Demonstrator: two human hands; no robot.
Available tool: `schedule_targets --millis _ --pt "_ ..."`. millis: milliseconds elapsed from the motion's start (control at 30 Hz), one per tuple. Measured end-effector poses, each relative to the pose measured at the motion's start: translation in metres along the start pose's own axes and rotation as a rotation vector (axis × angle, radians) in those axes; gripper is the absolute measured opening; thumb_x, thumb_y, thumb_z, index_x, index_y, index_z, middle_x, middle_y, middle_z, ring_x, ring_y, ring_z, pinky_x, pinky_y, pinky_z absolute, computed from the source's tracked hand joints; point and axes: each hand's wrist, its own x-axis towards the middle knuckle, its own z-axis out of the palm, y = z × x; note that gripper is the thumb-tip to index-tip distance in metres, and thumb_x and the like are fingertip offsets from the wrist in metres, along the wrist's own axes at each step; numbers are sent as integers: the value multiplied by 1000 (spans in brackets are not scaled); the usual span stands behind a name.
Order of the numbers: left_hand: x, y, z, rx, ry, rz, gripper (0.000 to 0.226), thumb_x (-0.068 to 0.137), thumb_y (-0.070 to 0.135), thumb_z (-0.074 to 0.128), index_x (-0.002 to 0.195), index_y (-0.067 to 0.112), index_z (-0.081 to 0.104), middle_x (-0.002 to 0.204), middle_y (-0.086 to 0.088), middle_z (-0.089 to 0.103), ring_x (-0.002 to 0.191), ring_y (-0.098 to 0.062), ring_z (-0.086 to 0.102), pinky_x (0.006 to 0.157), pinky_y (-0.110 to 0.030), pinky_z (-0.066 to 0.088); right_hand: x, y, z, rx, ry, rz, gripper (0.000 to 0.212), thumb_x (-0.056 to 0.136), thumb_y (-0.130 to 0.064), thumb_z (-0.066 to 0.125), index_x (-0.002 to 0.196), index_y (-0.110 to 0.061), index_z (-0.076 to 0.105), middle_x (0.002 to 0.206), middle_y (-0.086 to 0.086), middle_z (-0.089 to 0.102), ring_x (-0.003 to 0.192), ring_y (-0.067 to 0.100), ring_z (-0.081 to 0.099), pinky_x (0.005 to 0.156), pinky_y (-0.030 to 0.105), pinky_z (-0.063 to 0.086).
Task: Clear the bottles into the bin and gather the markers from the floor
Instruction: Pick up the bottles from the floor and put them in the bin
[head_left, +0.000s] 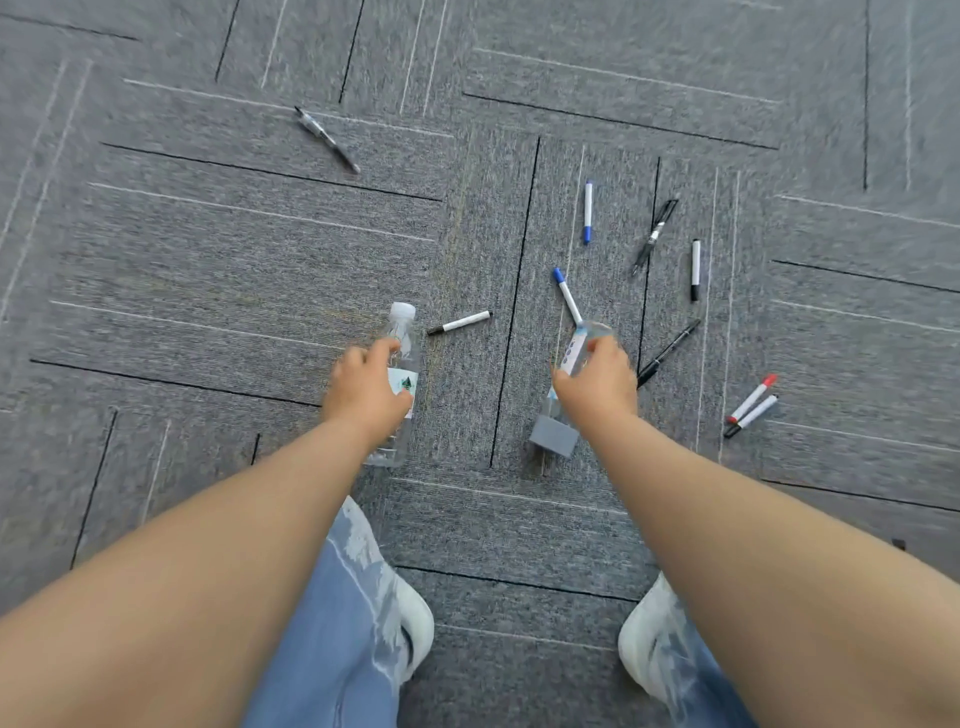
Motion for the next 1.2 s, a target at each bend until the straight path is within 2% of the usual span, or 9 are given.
schedule_targets --millis 133,300,400,533,633,833,967,1067,1200 --pt "16 -10 19 4 -19 -87 76 83 28 65 145 31 21 149 -12 23 135 -33 25 107 -44 33 9 12 20 -73 7 114 77 85 -34 65 143 -13 19 143 14 32 128 35 34 99 44 38" --pt "26 -17 44 -10 -57 -190 104 76 42 72 149 31 -1 158 -11 -3 144 -38 4 116 -52 18 23 13 45 67 -40 281 107 79 -39 70 149 -22 -9 151 15 20 134 38 28 103 50 35" --pt "27 -16 49 27 -15 -205 113 74 50 71 148 30 -12 158 -12 -11 146 -37 -3 117 -52 9 26 20 56 84 -50 341 114 78 -37 73 148 -22 -16 151 17 21 133 40 31 103 50 35" --pt "30 -16 43 24 141 -154 108 76 49 68 149 26 -8 158 -13 -5 146 -34 0 118 -48 9 32 28 60 158 -53 396 116 78 -21 73 147 -23 -19 142 18 34 123 39 43 100 49 43" --pt "31 -17 41 12 172 -133 104 78 47 67 149 25 -5 158 -13 -1 146 -34 4 119 -47 11 31 27 55 163 -39 386 116 75 -27 74 148 -24 -17 142 18 33 123 39 43 100 52 43" --pt "33 -18 55 -50 19 -216 105 77 43 70 149 27 -5 155 -15 14 138 -38 24 112 -50 27 33 6 50 140 -8 180 119 71 -35 76 148 -24 -13 140 14 35 119 33 46 97 49 47" --pt "35 -18 59 -85 -44 -249 106 81 29 70 148 30 -12 142 -18 32 120 -39 48 98 -53 44 31 -2 50 151 -6 103 118 70 -35 76 148 -27 -13 137 12 38 118 31 47 98 49 46" --pt "31 -10 49 -82 2 -236 105 83 26 67 147 32 -16 140 -19 32 119 -39 47 95 -51 45 25 -4 42 142 -5 54 118 69 -37 75 147 -29 -13 137 11 39 119 30 47 99 50 45" --pt "15 24 23 -111 86 -168 101 86 31 62 146 30 -18 144 -19 28 124 -38 42 102 -50 40 14 -2 4 152 7 -1 118 71 -37 76 148 -29 -14 142 10 36 126 31 44 104 50 41"
